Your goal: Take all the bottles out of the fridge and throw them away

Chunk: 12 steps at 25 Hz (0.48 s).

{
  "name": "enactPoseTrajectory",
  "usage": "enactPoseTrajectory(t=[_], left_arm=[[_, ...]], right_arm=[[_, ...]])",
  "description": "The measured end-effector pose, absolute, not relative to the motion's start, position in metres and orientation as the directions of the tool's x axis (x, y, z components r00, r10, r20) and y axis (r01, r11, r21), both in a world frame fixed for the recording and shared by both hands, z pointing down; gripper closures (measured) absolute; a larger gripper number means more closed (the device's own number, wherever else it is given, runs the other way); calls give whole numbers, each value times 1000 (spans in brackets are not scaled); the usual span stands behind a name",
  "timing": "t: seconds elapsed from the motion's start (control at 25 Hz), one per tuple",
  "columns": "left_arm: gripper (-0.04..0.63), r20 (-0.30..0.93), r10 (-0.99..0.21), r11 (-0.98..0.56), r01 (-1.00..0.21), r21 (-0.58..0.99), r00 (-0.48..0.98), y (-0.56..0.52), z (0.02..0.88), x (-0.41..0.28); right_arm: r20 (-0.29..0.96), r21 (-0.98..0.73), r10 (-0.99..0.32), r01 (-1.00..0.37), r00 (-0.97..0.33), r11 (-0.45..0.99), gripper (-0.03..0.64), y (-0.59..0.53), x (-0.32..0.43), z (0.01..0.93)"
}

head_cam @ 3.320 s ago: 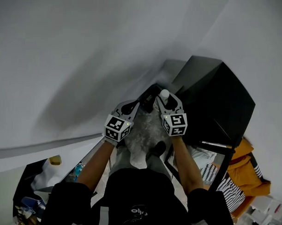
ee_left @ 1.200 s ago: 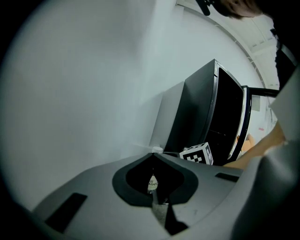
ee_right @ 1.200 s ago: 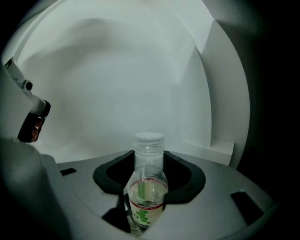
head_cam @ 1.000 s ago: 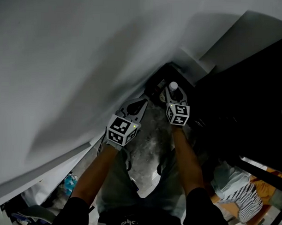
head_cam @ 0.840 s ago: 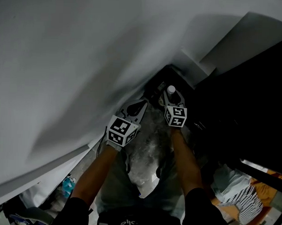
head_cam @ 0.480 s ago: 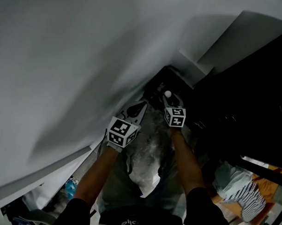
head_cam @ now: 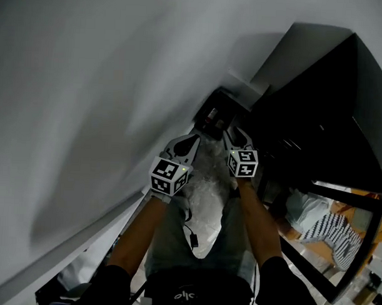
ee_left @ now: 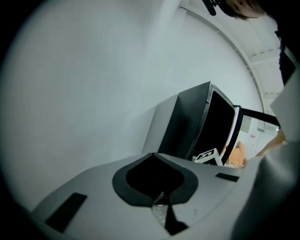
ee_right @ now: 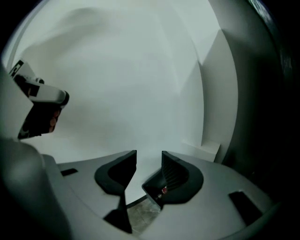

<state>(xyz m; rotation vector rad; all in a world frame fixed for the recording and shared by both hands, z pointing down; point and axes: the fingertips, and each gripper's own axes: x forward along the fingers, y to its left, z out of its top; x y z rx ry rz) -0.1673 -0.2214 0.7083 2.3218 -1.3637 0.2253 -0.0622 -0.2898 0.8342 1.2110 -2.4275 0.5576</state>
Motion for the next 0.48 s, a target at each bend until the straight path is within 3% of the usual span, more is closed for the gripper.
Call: enactPoseTrajectory(t=[0.48], left_arm=[[594,308,-699,-580,-763,285,646,-172,518,-140]], right_arm=[[342,-185,-803,-873,-487,451,607,-192,-42,566]])
